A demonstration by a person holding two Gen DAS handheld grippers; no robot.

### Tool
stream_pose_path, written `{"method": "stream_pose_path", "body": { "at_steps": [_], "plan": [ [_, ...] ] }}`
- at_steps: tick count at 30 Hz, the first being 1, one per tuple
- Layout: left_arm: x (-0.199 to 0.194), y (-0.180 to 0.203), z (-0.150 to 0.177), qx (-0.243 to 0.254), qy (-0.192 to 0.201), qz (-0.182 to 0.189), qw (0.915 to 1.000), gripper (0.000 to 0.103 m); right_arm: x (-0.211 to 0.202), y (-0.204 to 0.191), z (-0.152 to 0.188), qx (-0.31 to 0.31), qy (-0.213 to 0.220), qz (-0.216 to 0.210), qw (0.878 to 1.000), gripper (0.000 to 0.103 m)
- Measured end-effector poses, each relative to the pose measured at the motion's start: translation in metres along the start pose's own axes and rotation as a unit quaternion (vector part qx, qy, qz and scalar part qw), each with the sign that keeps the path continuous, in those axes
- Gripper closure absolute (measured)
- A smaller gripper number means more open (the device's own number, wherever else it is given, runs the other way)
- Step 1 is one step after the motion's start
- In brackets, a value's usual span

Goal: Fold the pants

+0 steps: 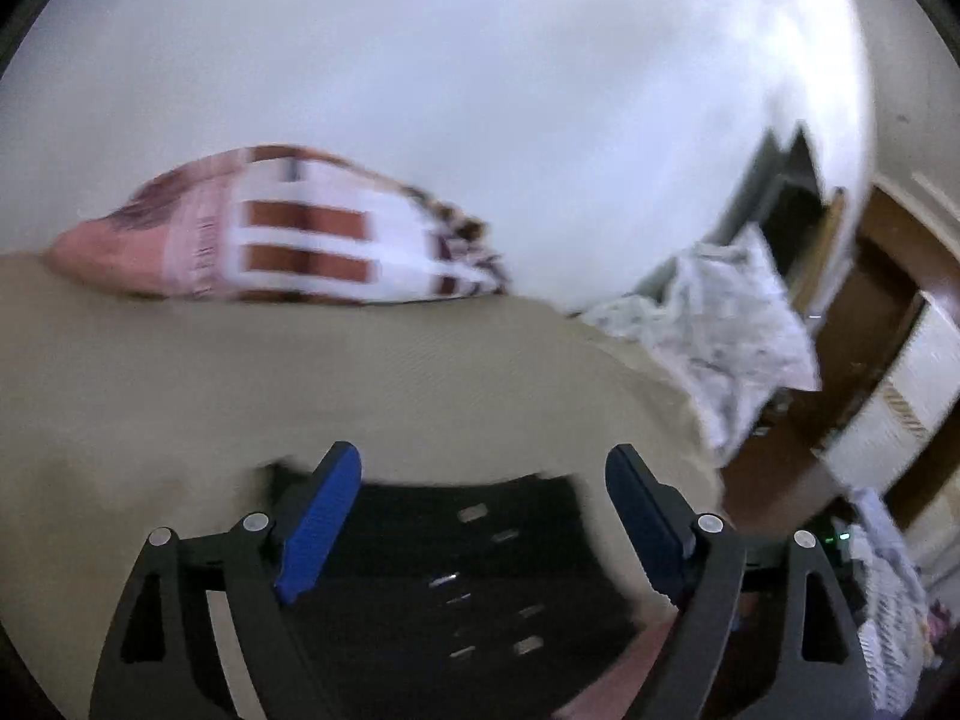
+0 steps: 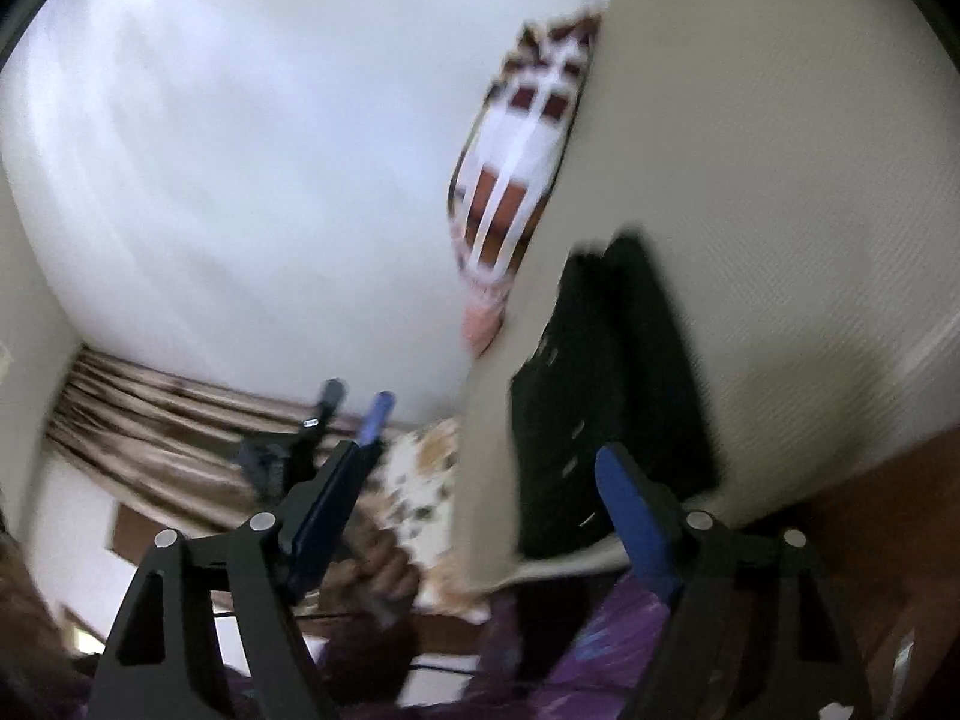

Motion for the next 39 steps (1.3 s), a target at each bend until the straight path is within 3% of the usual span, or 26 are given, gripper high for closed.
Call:
{"method": "stream_pose_path", "body": {
  "at_steps": [5, 8, 10, 12, 15, 24, 26, 27, 28, 32, 38, 39],
  "plan": [
    [-0.017, -0.057, 0.027, -0.042, -0.021, -0.035, 0.9983, 0.019, 0.033, 0.005, 0.018, 0.052, -0.051, -0.009, 0.997, 0.033],
    [-0.02, -0.084, 0.044, -0.084, -0.035, -0.04, 0.995, 0.019, 0.044, 0.016, 0.017, 0.062, -0.065, 0.043, 0.995, 0.033],
    [-0.017, -0.097, 0.051, -0.118, -0.043, -0.032, 0.9916, 0.019, 0.048, 0.022, 0.018, 0.067, -0.064, 0.055, 0.994, 0.033],
    [-0.015, -0.106, 0.058, -0.139, -0.053, -0.026, 0.9886, 0.019, 0.052, 0.029, 0.017, 0.064, -0.063, 0.078, 0.993, 0.033],
    [-0.012, -0.112, 0.064, -0.145, -0.061, -0.025, 0.9872, 0.019, 0.055, 0.033, 0.011, 0.064, -0.05, 0.08, 0.993, 0.035],
    [-0.007, -0.114, 0.075, -0.155, -0.078, -0.021, 0.9845, 0.019, 0.079, 0.03, 0.004, -0.017, -0.049, 0.176, 0.983, 0.033],
    [-0.008, -0.115, 0.077, -0.162, -0.082, -0.021, 0.9832, 0.019, 0.081, 0.028, 0.006, -0.037, -0.054, 0.204, 0.977, 0.052],
    [-0.008, -0.116, 0.078, -0.164, -0.082, -0.021, 0.9827, 0.019, 0.079, 0.03, 0.005, -0.037, -0.052, 0.216, 0.974, 0.079],
    [-0.009, -0.117, 0.078, -0.166, -0.08, -0.023, 0.9826, 0.019, 0.075, 0.035, 0.005, -0.032, -0.051, 0.232, 0.971, 0.088],
    [-0.008, -0.121, 0.078, -0.176, -0.083, -0.026, 0.9806, 0.019, 0.064, 0.057, 0.006, 0.024, -0.04, 0.217, 0.975, 0.091],
    [-0.011, -0.122, 0.077, -0.178, -0.079, -0.028, 0.9804, 0.019, 0.061, 0.04, 0.004, 0.014, -0.037, 0.203, 0.978, 0.09],
    [-0.011, -0.122, 0.076, -0.178, -0.079, -0.027, 0.9805, 0.019, 0.06, 0.042, 0.006, 0.023, -0.042, 0.203, 0.978, 0.085]
  ]
}}
Point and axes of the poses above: each gripper's, at about its wrist camera, not at the fingertips, and x roughly the way its jaws point, y to its right, z to its underside, the point moved 6 cm from there along x, roughly the way its jaws point, and after that the axes turned 10 degrees about -x, right-handed, at the moved point
